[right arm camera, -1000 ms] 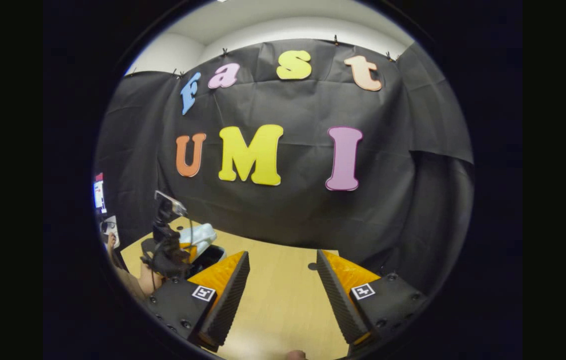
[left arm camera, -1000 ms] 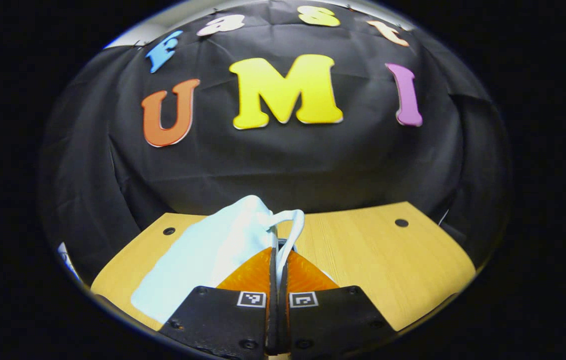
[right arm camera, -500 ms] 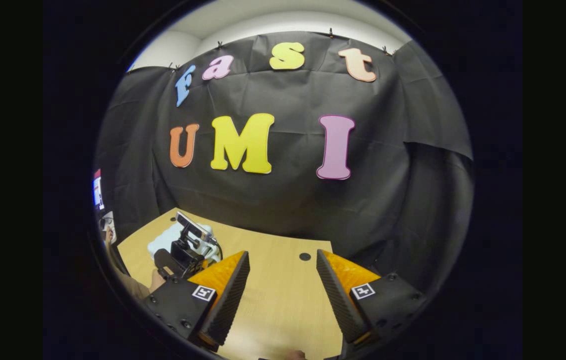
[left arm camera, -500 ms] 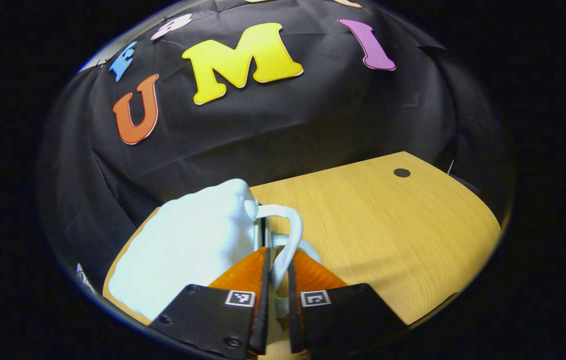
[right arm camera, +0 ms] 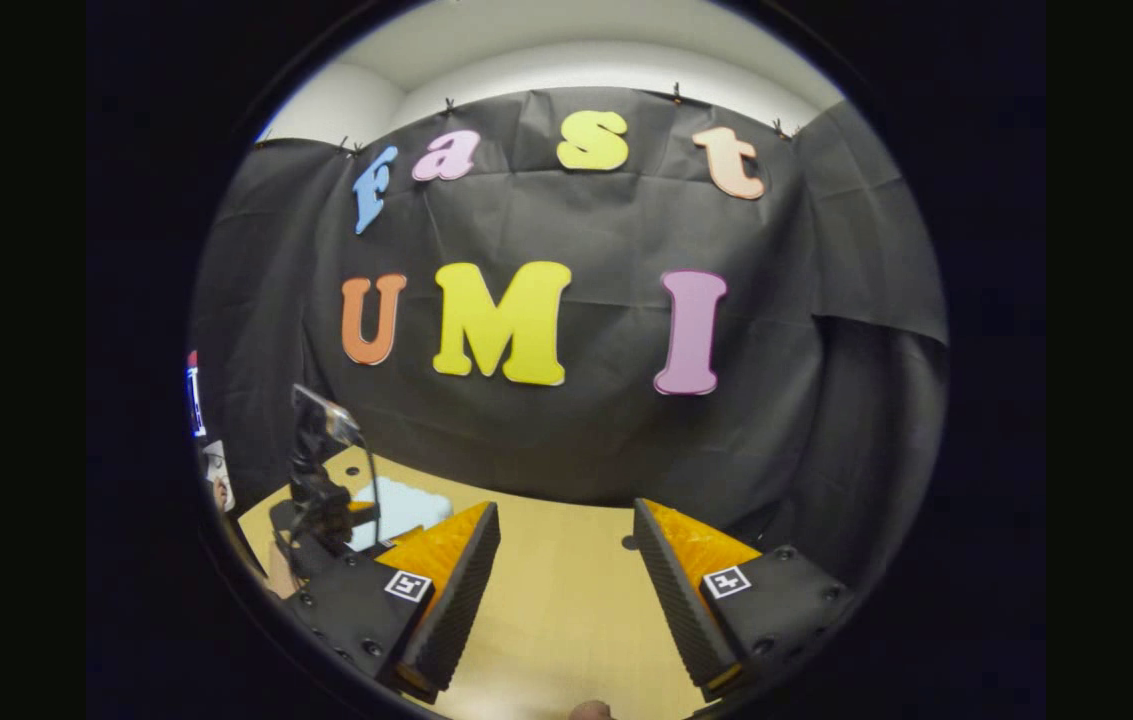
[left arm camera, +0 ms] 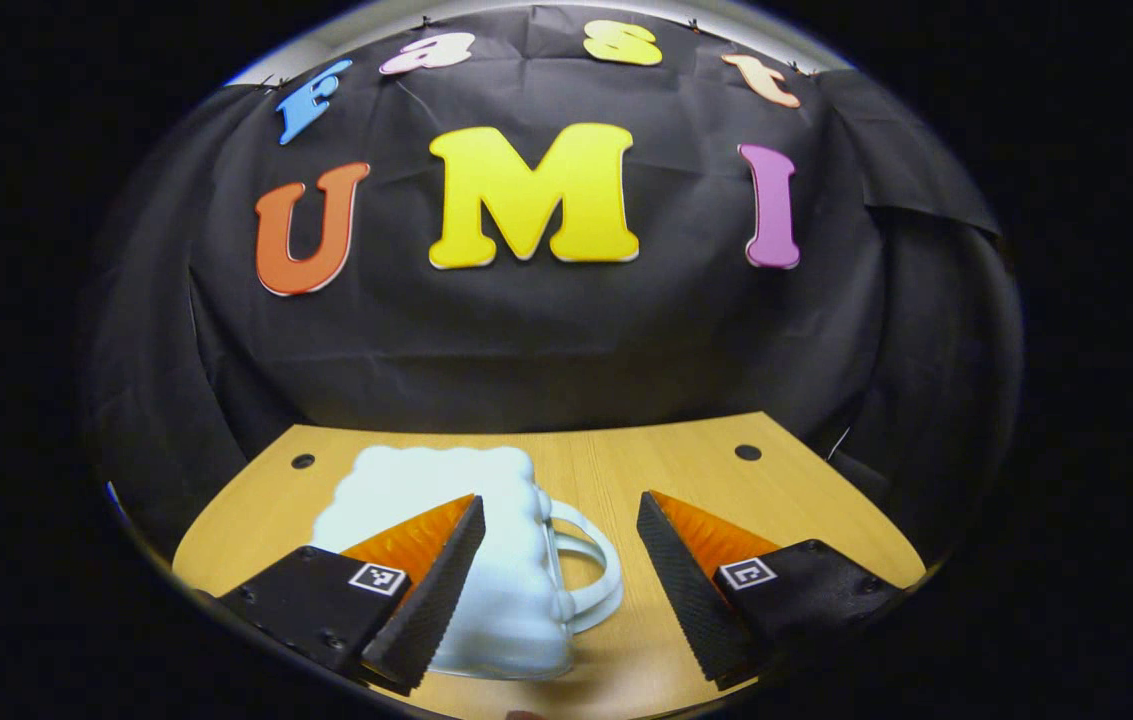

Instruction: First open the suitcase, pack the skin care products into it, and then close the suitcase.

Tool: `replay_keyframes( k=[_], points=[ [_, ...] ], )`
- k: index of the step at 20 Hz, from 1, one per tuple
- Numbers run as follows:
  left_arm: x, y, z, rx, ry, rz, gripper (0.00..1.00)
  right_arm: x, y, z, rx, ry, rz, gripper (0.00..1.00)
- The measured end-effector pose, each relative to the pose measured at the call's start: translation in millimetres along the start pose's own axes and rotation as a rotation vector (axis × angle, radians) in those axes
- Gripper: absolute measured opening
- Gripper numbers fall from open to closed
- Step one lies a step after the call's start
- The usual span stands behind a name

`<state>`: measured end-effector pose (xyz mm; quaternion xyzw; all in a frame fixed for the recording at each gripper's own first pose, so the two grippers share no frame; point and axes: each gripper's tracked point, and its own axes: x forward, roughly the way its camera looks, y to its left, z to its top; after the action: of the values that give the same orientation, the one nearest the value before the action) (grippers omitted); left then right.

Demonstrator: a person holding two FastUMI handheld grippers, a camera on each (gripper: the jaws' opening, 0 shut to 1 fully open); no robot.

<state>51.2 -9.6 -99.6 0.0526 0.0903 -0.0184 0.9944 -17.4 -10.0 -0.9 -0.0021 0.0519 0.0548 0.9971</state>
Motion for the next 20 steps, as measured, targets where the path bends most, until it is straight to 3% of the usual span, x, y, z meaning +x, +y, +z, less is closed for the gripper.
replay_keyframes(
  k=[4,9,13,20],
  points=[
    [-56,53,40,0.029,-0.079,0.02,0.98,7,77,-12,-0.001,0.016,0.064,0.8],
    [-113,116,48,0.017,-0.047,0.11,0.98,3,141,-13,-0.007,-0.011,0.098,0.8],
    [-135,140,68,0.004,-0.109,0.114,0.99,1,163,-8,0.011,-0.031,0.084,0.8],
    [-137,136,85,0.042,-0.182,0.076,0.99,-4,178,-7,0.005,-0.023,0.079,0.8]
  ],
)
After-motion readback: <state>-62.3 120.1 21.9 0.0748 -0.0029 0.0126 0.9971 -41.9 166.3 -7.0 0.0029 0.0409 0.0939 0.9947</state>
